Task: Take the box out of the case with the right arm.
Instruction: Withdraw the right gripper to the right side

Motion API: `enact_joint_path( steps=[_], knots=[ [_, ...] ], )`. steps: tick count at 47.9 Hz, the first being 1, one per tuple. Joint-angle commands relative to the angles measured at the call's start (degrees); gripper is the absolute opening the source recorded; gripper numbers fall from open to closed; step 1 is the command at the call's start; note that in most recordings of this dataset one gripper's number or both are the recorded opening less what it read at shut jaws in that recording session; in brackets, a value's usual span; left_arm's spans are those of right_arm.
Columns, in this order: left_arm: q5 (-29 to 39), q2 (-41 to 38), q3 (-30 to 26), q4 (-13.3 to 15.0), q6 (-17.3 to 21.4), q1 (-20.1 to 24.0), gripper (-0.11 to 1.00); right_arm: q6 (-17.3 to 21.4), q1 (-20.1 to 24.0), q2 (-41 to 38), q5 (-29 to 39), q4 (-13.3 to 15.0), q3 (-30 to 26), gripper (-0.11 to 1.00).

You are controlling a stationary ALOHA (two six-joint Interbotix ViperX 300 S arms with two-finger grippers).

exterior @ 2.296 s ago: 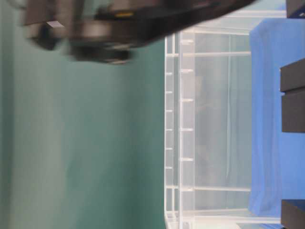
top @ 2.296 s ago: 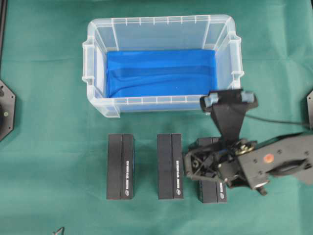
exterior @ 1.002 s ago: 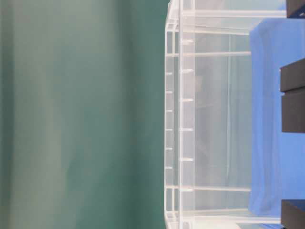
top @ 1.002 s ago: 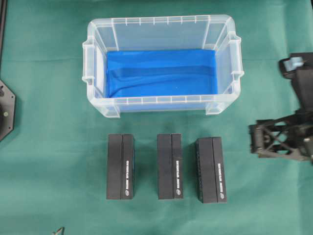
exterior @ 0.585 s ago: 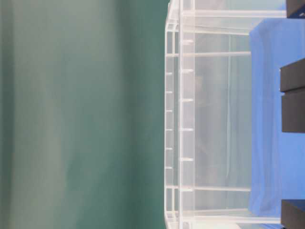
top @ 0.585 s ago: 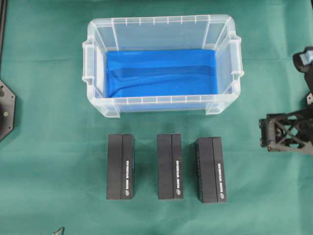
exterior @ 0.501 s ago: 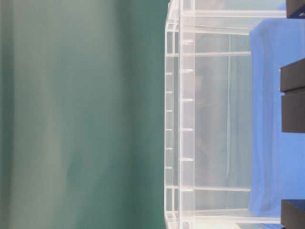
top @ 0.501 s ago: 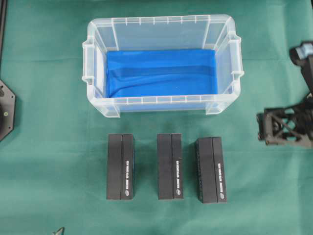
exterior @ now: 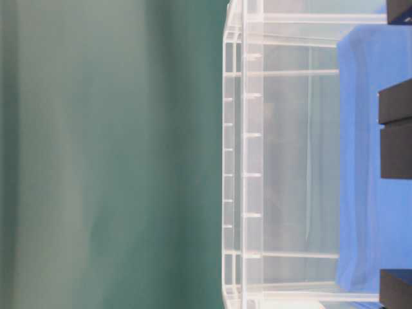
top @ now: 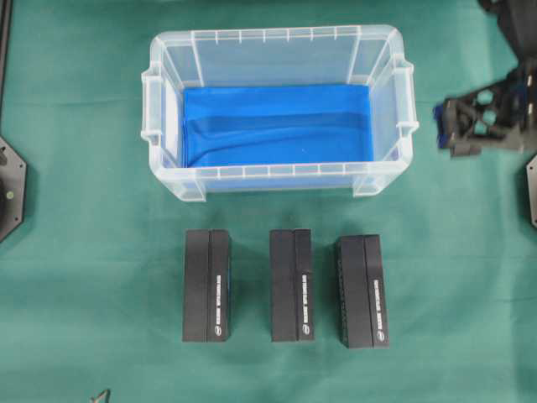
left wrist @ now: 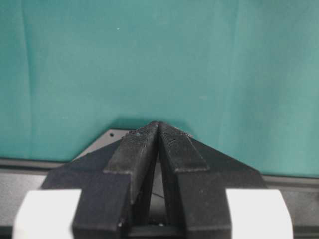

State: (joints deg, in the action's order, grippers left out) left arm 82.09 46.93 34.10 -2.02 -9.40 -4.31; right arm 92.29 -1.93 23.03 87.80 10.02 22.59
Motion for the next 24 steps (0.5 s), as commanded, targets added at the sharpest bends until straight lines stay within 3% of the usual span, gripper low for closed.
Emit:
enact_joint_path(
  steps=[1,11,24],
  knots=[
    [-0.18,-0.35,-1.49,-0.09,0.00,0.18,0.02,-1.93,-2.55,1.23,-0.26,0.18,-0.35,0.87],
    [-0.18,-0.35,-1.49,-0.09,0.00,0.18,0.02,-7.38,-7.21,1.49,-0.53,0.18,-0.18,0.87],
    [-0.18,-0.35,-1.49,0.00,0.00,0.26,0.02,-8.35,-8.53,1.41,-1.93,0.00,0.44,0.87]
  ],
)
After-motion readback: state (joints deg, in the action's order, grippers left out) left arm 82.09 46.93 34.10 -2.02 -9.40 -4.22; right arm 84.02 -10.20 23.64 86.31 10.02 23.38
